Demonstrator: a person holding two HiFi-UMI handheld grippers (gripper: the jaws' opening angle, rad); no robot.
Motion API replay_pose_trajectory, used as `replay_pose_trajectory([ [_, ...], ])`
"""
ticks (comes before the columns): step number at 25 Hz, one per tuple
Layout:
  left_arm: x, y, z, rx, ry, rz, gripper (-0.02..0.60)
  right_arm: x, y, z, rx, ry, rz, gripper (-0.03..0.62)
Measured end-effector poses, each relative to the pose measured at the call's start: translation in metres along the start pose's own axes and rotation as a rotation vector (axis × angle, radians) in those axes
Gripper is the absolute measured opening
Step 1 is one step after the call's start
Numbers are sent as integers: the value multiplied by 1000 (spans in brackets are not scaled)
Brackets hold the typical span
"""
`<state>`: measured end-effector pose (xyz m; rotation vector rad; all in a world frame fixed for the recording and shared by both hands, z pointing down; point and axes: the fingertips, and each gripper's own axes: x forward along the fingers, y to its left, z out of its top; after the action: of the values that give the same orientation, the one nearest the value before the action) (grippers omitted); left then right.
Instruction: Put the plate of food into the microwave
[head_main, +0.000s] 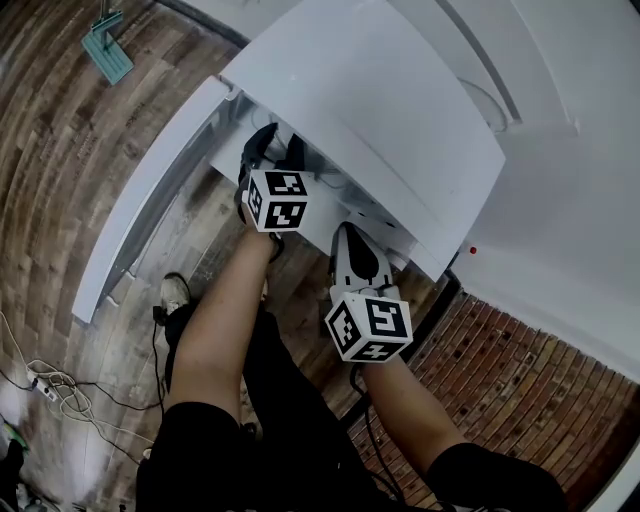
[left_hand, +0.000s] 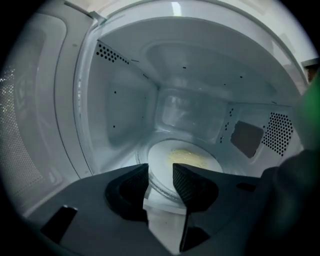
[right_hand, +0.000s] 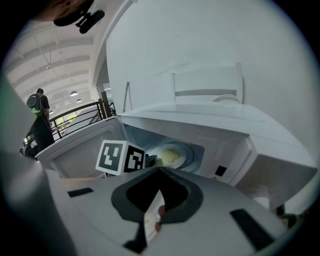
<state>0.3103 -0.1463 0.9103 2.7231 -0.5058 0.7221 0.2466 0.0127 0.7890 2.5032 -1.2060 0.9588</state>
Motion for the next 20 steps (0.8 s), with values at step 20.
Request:
replay_pose_trajectory([
  [20,-218,-1,98,-150,-1,-223,-2,-50,74,81,104,-199,-36,6],
])
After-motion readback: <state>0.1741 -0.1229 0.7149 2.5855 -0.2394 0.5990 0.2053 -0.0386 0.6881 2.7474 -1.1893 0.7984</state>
